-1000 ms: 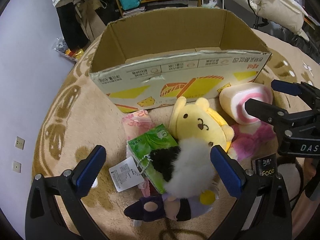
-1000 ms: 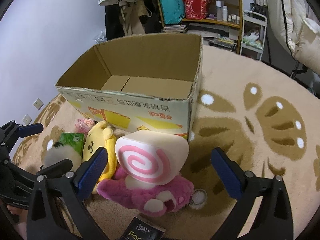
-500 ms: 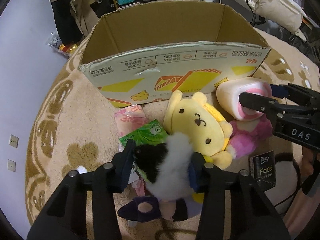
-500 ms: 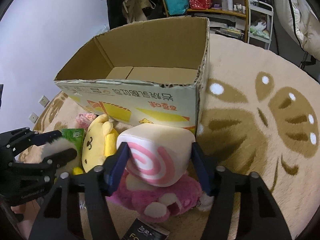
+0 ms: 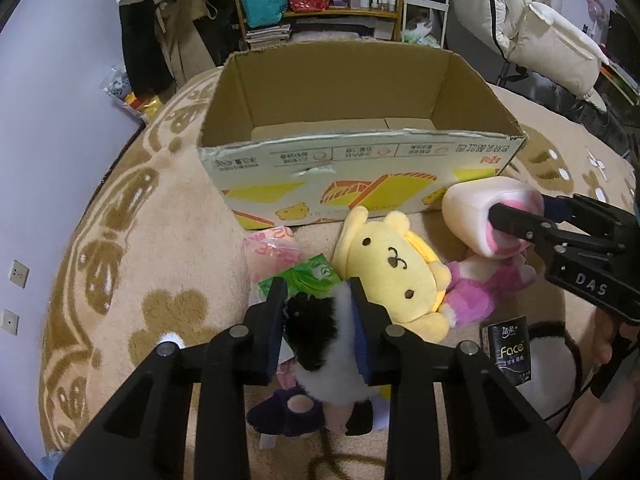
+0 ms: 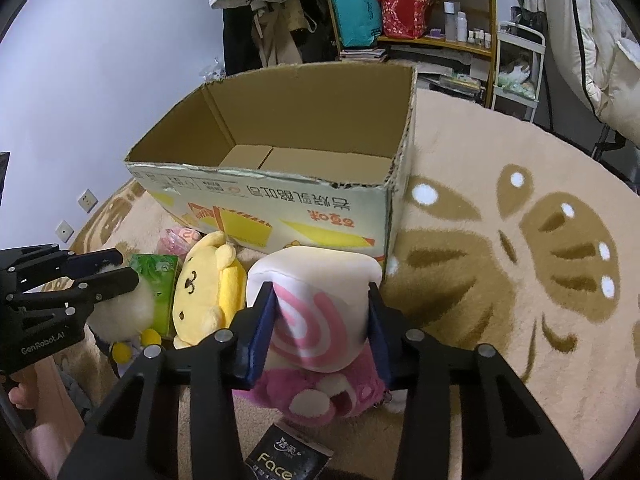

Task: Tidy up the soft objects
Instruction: 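Lift the black-and-white plush with the left tool while the right tool carries the pink swirl cushion over the box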

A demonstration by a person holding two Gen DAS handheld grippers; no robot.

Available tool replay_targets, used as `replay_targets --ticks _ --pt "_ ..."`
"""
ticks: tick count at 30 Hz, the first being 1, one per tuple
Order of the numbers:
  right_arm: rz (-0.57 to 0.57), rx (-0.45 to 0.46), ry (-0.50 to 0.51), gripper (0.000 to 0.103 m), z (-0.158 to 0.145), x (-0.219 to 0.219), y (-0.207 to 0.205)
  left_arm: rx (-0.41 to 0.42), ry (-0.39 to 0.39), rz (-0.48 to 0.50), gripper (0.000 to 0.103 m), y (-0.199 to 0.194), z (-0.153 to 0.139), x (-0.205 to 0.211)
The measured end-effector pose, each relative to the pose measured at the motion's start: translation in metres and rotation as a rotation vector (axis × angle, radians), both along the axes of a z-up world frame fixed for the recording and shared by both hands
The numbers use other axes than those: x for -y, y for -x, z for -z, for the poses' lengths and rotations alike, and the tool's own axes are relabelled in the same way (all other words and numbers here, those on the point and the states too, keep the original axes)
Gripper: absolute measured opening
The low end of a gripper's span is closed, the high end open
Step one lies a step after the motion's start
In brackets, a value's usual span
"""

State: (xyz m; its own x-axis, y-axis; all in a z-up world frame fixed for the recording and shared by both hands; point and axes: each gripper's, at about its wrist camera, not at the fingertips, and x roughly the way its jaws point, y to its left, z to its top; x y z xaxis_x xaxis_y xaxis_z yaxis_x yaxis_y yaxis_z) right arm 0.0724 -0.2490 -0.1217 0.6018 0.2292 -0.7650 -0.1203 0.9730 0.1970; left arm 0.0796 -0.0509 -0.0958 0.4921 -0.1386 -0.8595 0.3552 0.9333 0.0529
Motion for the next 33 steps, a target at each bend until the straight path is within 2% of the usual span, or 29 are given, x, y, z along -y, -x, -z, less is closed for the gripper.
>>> replay_targets --ticks 6,19,25,33 --pt "0.017 0.053 -0.035 0.044 -0.013 0.008 0.009 0.037 0.0 -0.031 0.028 0.003 -0.01 -0.006" --pt "0.033 0.193 -0.076 0.044 -0.057 0.011 0.033 0.245 0.002 -0.04 0.028 0.019 -0.057 -0.016" --pt "0.033 0.274 -0.106 0.044 -0.083 0.015 0.039 0.357 -0.002 -0.049 0.028 0.007 -0.084 -0.019" --pt "0.023 0.345 -0.097 0.044 -0.11 0.016 0.024 0.441 -0.019 -0.057 0.028 -0.026 -0.105 -0.014"
